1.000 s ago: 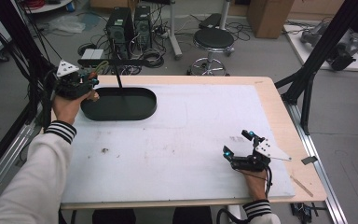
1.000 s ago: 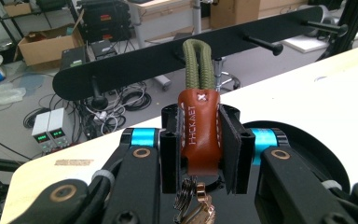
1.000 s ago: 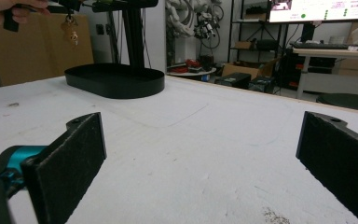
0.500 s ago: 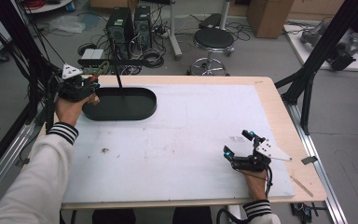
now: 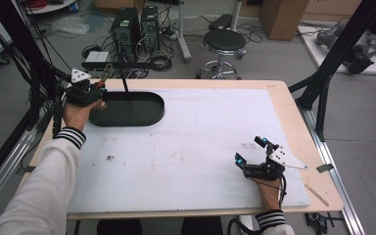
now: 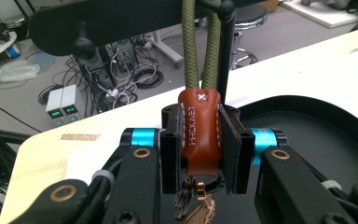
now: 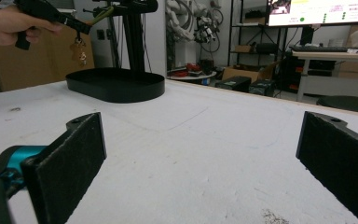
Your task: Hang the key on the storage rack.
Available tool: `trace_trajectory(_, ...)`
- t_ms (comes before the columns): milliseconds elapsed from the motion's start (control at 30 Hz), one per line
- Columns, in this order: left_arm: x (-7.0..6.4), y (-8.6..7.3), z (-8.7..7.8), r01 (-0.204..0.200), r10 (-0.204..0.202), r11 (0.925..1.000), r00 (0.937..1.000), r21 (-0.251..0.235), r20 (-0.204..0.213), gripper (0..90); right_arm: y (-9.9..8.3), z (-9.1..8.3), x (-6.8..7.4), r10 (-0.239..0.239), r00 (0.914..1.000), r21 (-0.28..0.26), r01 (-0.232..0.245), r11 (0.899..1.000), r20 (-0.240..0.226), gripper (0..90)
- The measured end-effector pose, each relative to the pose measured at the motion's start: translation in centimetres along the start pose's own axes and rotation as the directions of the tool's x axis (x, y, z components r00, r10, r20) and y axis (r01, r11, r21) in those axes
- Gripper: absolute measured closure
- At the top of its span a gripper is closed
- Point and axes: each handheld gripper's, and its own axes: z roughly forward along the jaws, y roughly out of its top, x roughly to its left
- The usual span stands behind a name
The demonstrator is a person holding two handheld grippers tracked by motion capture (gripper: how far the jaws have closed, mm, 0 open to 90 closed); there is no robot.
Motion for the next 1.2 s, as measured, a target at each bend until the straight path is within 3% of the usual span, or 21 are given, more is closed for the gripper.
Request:
trace_trajectory(467,0.0,-0.8,1.6,0.008,-0.009,0.9996,0.9999,0.027,0.011,71.8,0.0,0.0,0.0,0.006,1.0000,0.000,-0.006,1.000,0.000,0.4)
trace_trajectory(767,0.1,-0.9,1.8,0.018,-0.019,0.9994,0.9997,0.028,0.018,70.9,0.0,0.0,0.0,0.008,1.0000,-0.002,-0.008,1.000,0.001,0.4)
trace_trajectory(867,0.3,-1.1,1.6,0.001,-0.002,0.9999,0.9984,0.013,0.057,66.7,0.0,0.0,0.0,0.010,1.0000,-0.004,-0.010,1.000,0.001,0.4)
trace_trajectory(933,0.5,-1.2,1.4,-0.003,0.005,0.9998,0.9924,-0.022,0.123,56.5,0.0,0.0,0.0,0.007,1.0000,-0.004,-0.007,1.000,0.001,0.4)
trace_trajectory(1000,0.5,-1.3,1.1,-0.018,0.027,0.9982,0.9877,-0.058,0.154,41.5,0.0,-0.1,0.0,0.007,1.0000,-0.006,-0.007,1.000,0.004,0.4)
trace_trajectory(1033,0.6,-1.3,0.7,0.004,0.012,0.9965,0.9833,-0.084,0.181,35.4,0.0,-0.1,0.0,0.004,1.0000,-0.010,-0.004,1.000,0.006,0.4)
trace_trajectory(1100,0.6,-1.2,-0.2,0.029,-0.009,0.9946,0.9806,-0.099,0.196,20.3,0.0,-0.1,0.0,0.002,1.0000,-0.012,-0.001,1.000,0.007,0.4)
trace_trajectory(1200,0.7,-1.4,-2.2,0.054,-0.009,0.9846,0.9651,-0.166,0.262,1.7,-0.1,-0.1,0.0,0.016,0.9998,-0.010,-0.016,1.000,0.009,0.4)
